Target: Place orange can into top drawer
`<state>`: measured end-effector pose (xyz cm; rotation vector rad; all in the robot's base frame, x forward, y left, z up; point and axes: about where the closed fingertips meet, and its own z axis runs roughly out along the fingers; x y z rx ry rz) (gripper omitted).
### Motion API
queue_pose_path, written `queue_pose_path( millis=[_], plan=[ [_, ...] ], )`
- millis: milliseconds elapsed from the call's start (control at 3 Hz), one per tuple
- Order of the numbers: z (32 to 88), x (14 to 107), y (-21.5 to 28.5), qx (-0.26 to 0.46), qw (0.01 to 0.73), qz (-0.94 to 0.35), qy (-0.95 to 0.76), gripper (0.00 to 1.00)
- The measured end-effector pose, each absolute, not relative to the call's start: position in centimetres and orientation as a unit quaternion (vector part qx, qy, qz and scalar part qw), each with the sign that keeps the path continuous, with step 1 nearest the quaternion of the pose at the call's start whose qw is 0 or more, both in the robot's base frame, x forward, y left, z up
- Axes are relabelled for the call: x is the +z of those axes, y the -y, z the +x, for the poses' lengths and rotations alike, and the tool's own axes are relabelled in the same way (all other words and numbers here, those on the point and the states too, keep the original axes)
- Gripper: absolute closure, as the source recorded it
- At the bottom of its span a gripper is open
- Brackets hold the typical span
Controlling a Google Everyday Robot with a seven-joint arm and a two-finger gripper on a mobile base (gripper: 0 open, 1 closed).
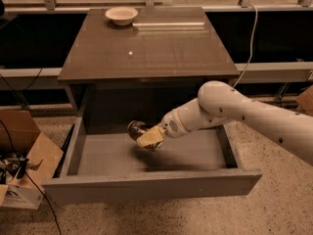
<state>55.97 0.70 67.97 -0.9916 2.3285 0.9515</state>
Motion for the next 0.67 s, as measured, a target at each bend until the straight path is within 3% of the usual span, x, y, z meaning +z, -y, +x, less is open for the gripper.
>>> queue_pose_path(
  millis=[333, 667],
  plan=[
    [55.90, 67.89, -0.85, 0.344, 0.216, -0.359, -0.840, 0.00],
    [55.90, 67.89, -0.85, 0.344, 0.216, -0.359, -0.840, 0.00]
  ],
)
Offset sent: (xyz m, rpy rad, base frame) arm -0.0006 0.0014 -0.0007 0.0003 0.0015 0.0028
